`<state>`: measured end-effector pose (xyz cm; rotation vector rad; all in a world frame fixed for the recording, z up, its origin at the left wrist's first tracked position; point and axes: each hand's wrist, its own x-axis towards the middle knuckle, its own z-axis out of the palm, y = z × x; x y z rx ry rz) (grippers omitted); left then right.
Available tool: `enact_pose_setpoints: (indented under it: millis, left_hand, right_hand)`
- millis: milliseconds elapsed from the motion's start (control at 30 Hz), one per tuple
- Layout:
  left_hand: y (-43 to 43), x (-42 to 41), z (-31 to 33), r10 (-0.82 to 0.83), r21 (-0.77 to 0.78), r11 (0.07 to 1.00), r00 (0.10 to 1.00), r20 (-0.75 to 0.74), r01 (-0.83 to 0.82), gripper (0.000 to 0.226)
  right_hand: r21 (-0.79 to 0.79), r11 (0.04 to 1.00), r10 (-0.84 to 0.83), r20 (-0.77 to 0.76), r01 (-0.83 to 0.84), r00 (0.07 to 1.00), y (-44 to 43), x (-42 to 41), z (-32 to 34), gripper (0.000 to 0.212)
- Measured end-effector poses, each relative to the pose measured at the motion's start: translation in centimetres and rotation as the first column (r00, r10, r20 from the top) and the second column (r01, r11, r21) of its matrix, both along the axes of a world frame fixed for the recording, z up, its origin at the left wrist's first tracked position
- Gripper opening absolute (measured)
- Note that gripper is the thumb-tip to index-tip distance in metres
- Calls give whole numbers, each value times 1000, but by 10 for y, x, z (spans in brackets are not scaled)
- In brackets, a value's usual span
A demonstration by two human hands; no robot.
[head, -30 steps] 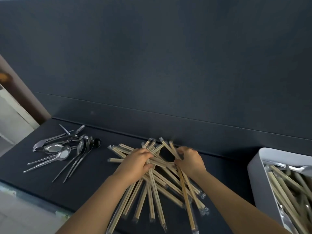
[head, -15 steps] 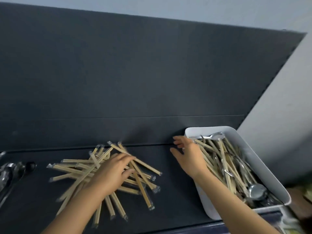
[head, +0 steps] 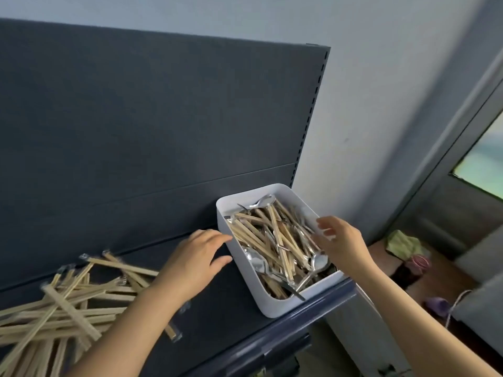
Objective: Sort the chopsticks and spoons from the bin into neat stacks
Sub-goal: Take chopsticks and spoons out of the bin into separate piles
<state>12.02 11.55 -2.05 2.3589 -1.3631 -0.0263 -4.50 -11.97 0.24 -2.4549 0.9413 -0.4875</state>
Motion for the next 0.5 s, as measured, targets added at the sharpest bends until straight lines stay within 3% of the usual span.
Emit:
enact_pose_setpoints:
  millis: [133,300,500]
  left_hand:
    - [-35,-11,3,-47,10,999,999,-8,47,48]
    - [-80,-17,-10,-35,99,994,999,-32,38,49]
    - [-128,-19,-21,104,188,978,992,-65,-90,55]
  right_hand:
    - [35,998,46,-62,-44,997,-26,-2,-7,34]
    - [92,975,219,-220,-203,951,-65,14,-24,45]
    - [117,919,392,-190,-375,900,-106,51,-31,46]
